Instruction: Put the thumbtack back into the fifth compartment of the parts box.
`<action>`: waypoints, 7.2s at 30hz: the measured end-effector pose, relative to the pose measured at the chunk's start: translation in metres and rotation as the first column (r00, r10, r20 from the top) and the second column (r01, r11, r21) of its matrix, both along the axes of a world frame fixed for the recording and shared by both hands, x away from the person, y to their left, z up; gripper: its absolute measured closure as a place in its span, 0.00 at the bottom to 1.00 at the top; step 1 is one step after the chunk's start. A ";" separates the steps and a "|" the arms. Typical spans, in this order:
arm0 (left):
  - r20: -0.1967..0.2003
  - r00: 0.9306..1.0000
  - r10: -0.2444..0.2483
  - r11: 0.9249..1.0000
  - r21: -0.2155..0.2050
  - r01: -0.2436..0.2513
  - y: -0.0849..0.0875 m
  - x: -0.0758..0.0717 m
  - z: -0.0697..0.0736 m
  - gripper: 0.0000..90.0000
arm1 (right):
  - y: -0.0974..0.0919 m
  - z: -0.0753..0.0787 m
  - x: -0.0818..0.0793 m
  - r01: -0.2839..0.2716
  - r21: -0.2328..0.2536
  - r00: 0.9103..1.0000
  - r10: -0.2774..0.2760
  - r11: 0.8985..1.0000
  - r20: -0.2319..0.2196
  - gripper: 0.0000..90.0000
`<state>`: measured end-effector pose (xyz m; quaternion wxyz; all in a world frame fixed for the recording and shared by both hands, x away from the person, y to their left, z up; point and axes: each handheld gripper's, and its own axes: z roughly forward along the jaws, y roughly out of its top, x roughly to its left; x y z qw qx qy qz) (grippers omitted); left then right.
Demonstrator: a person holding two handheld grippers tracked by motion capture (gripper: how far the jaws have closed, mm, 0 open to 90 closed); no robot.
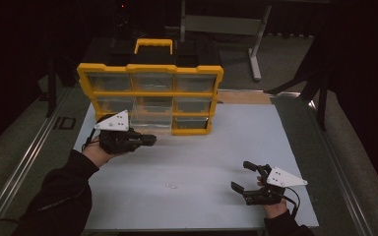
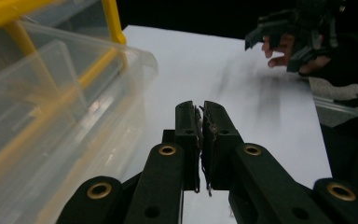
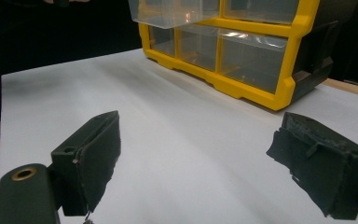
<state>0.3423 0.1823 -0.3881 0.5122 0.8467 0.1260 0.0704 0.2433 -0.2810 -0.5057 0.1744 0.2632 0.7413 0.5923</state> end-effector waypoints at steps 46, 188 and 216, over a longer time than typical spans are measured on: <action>-0.065 0.992 0.109 0.992 0.078 -0.104 -0.001 0.064 0.033 0.94 | -0.001 -0.001 0.000 -0.004 0.003 1.000 0.004 1.000 -0.006 0.15; -0.138 0.988 -0.071 0.986 0.140 0.091 -0.058 -0.052 -0.098 0.37 | -0.002 0.001 -0.001 -0.010 0.003 1.000 0.010 1.000 -0.002 0.15; -0.199 0.980 -0.013 0.967 0.247 0.063 -0.063 -0.039 -0.143 0.78 | -0.001 0.001 -0.001 -0.012 0.002 1.000 0.012 1.000 -0.008 0.15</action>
